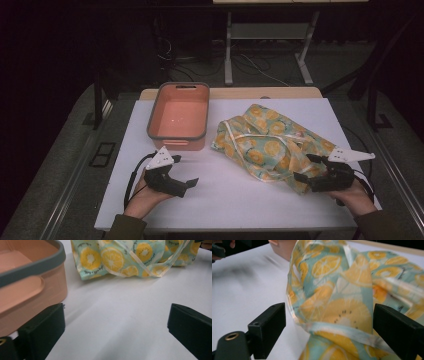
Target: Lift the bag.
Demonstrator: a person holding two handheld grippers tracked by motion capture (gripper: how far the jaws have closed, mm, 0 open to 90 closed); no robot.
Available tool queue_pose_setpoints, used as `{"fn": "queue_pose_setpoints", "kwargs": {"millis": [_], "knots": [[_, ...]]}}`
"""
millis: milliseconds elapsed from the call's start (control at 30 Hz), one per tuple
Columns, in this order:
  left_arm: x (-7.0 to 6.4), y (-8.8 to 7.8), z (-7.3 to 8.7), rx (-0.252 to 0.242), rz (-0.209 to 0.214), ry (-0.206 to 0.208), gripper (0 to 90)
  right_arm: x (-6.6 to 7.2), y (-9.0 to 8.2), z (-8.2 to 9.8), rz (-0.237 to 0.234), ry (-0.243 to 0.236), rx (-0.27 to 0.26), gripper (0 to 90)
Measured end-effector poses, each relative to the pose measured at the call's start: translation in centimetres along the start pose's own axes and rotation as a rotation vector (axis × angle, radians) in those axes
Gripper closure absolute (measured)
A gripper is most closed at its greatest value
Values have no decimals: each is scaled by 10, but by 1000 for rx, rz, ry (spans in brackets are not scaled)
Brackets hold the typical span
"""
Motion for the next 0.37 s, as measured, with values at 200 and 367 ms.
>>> {"fn": "queue_pose_setpoints", "kwargs": {"millis": [200, 367], "knots": [[1, 1, 8, 3, 9, -18, 0, 8, 3, 14, -8, -13, 32, 117], [1, 4, 11, 21, 13, -9, 0, 9, 6, 16, 3, -30, 41, 117]]}}
Point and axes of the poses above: each handheld gripper's, and its own axes: y roughly forward along the jaws, z roughly out of its underside, x roughly to its left, the point moved 10 cm from there along y, roughly forward along the jaws, and after that the axes turned 12 degrees about z, right-handed, at the moved point
